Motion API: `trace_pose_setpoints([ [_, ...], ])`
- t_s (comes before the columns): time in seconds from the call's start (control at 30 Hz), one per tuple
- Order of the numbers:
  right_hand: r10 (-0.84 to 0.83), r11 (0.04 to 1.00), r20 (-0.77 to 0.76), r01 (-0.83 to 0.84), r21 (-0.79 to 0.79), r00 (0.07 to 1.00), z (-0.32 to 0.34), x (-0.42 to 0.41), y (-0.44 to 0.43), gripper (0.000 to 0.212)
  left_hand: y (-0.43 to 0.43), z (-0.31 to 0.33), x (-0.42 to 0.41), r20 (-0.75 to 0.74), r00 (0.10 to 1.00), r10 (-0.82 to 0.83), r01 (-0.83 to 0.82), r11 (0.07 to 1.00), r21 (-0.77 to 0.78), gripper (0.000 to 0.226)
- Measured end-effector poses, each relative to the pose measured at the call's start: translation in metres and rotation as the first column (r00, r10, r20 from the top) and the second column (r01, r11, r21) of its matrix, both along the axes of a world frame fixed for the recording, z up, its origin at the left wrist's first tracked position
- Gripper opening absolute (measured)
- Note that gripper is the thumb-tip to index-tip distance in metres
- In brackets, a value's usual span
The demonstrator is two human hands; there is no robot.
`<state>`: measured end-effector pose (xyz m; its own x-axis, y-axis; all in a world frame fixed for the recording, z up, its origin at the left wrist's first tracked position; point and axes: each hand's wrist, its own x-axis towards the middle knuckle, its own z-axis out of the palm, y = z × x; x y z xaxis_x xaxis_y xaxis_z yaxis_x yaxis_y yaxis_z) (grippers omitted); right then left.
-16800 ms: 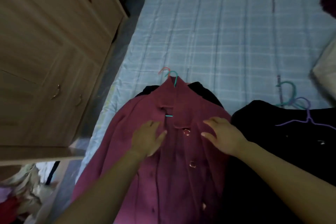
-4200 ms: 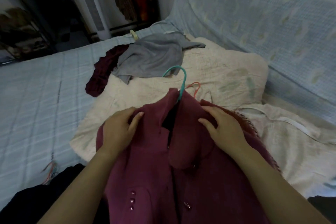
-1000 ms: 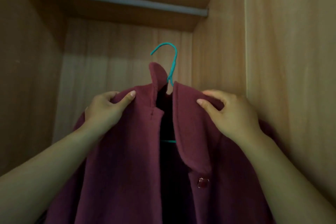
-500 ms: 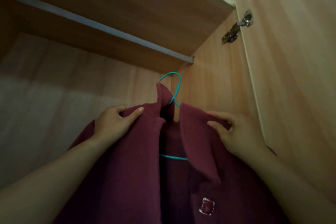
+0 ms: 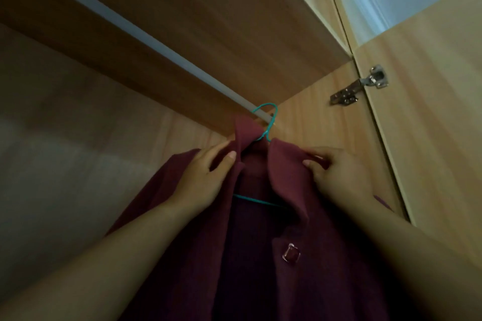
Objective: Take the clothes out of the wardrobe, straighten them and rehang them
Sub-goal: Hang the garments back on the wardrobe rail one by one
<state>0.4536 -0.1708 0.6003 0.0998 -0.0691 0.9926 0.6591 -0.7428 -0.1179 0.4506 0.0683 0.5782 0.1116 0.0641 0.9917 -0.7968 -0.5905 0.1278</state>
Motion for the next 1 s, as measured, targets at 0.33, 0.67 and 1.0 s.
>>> trace_pose_setpoints([
  [0.33, -0.133, 0.989, 0.012, 0.132, 0.062, 0.991, 0.089, 0.044, 0.018, 0.026, 0.009, 0.031, 0.062, -0.040, 0.997, 0.068, -0.067, 0.997, 0.025, 0.048],
  [0.67, -0.251, 0.962, -0.065, 0.242, -0.124, 0.966, 0.122, 0.087, 0.051, 0.026, 0.018, 0.005, 0.104, -0.065, 0.984, 0.164, -0.159, 0.984, 0.078, 0.047],
  [1.0, -0.373, 0.918, 0.193, 0.391, -0.065, 0.908, 0.034, 0.084, 0.053, 0.033, 0.041, -0.061, 0.091, -0.079, 0.931, 0.356, -0.343, 0.928, 0.144, 0.069],
])
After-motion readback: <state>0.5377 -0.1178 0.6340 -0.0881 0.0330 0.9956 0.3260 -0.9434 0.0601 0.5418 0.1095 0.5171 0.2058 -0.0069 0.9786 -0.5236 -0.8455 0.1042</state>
